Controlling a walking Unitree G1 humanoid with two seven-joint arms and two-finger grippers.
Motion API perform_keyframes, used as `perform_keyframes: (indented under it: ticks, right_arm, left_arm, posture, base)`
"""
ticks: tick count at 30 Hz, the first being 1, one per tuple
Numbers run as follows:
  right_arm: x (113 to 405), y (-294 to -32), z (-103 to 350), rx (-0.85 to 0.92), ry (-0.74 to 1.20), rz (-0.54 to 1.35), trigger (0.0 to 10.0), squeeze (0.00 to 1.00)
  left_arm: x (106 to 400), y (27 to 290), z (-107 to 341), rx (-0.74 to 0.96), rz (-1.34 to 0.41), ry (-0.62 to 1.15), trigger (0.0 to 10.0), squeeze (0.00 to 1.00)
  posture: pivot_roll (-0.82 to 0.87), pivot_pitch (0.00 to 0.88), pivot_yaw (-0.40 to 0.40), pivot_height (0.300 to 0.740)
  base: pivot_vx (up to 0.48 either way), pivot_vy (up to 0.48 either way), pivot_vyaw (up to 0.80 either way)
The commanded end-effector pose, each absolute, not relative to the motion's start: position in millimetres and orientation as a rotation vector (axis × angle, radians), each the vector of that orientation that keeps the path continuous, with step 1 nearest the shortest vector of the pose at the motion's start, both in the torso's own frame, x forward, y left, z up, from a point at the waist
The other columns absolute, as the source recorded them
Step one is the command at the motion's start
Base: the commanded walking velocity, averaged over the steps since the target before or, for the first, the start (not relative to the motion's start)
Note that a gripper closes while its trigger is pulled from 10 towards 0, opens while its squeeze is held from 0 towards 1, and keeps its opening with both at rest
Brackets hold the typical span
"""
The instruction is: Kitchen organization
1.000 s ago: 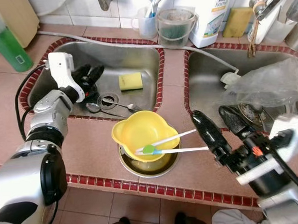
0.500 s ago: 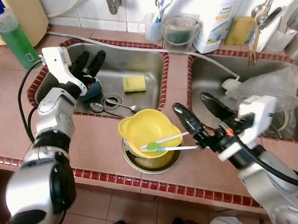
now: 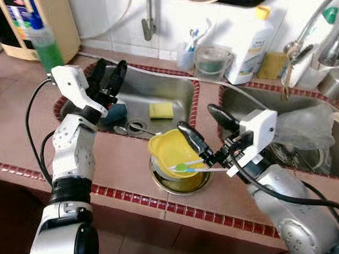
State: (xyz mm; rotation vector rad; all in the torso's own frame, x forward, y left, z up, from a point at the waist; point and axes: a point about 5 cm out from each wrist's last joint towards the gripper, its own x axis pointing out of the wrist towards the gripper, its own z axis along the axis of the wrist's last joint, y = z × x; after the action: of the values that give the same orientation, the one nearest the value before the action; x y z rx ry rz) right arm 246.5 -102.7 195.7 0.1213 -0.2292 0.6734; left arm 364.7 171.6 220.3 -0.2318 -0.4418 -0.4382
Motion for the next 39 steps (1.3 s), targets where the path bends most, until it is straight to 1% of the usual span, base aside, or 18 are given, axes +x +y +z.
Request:
perform_keyframes:
  ticks: [1, 3, 12, 24, 31, 39]
  right_arm:
    - [247.7, -103.5, 193.6, 0.102, -0.240, 0.656, 10.0, 0.00]
    - [251.1, -103.3, 185.2, 0.075, -0.248, 0.624, 10.0, 0.00]
    - [256.7, -101.3, 168.0, 0.013, -0.279, 0.570, 10.0, 0.00]
    - [250.1, -99.0, 140.3, 0.000, -0.245, 0.557, 10.0, 0.00]
    - [245.6, -102.1, 131.8, -0.020, -0.232, 0.550, 10.0, 0.00]
    - [247.7, -104.1, 135.3, -0.028, -0.261, 0.522, 10.0, 0.00]
  left_arm:
    - [361.7, 168.1, 221.8, -0.225, -0.438, -0.446, 10.0, 0.00]
    - [352.4, 164.2, 215.8, -0.189, -0.435, -0.437, 10.0, 0.00]
    - [329.4, 159.1, 203.9, -0.192, -0.409, -0.383, 10.0, 0.00]
    - [301.9, 149.9, 175.7, -0.171, -0.387, -0.280, 10.0, 0.00]
    - [293.4, 148.3, 169.2, -0.157, -0.394, -0.251, 10.0, 0.00]
    - [291.9, 147.5, 166.3, -0.149, -0.389, -0.237, 10.0, 0.00]
  posture:
    - [0.10, 0.000, -0.061, 0.740]
    - [0.10, 0.000, -0.061, 0.740]
    - [0.10, 0.000, -0.058, 0.740]
    - [0.11, 0.000, -0.062, 0.740]
    - [0.10, 0.000, -0.065, 0.740]
    - [0.09, 0.000, -0.066, 0.740]
  base:
    - [0.000, 0.000, 0.00]
    - [0.000, 0.000, 0.00]
    - [0.000, 0.000, 0.00]
    - [0.000, 0.000, 0.00]
    - [0.000, 0.000, 0.00]
    - [0.000, 0.000, 0.00]
